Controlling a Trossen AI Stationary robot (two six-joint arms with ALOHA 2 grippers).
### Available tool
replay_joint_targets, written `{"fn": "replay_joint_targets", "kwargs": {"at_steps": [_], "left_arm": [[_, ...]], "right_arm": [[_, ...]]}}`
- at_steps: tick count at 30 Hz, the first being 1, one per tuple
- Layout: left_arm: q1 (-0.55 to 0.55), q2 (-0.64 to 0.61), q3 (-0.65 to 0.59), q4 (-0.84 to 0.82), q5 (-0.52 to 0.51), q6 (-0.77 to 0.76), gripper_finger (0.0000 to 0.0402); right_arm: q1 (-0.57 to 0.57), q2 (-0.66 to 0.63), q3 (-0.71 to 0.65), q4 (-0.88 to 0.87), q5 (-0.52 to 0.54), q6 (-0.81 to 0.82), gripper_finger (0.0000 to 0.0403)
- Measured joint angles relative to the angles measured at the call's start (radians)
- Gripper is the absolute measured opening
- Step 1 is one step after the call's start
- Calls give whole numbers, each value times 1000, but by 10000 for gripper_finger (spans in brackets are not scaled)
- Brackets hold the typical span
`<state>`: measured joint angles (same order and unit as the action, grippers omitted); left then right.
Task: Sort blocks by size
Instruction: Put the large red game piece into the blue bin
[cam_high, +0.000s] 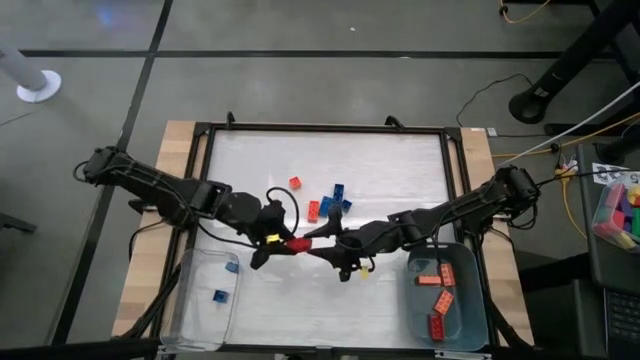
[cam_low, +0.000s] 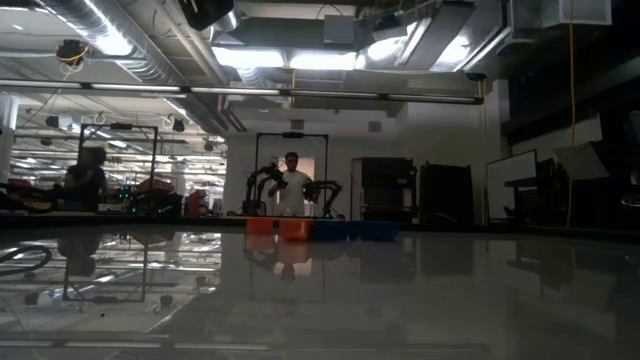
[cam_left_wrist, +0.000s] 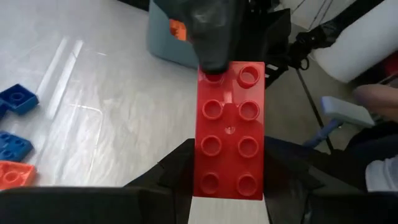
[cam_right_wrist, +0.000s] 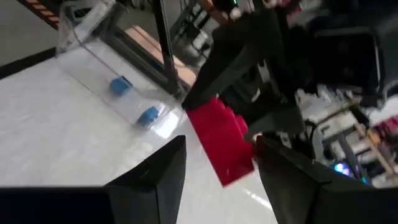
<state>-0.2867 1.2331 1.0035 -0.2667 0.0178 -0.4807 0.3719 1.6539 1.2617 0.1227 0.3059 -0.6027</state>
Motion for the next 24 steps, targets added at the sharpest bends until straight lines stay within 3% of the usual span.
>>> {"fn": "replay_joint_targets", "kwargs": {"at_steps": [10,19,24], "left_arm": [[33,0,0,18,8,19,141],[39,1,-1,13,9,66,141],[39,1,-1,12,9,105,141]], "right_arm": [[-24,-1,1,14,-63,-33,189],[-57,-2,1,8,-100,-33,107],[-57,-2,1,7,-97,-34,100]]}}
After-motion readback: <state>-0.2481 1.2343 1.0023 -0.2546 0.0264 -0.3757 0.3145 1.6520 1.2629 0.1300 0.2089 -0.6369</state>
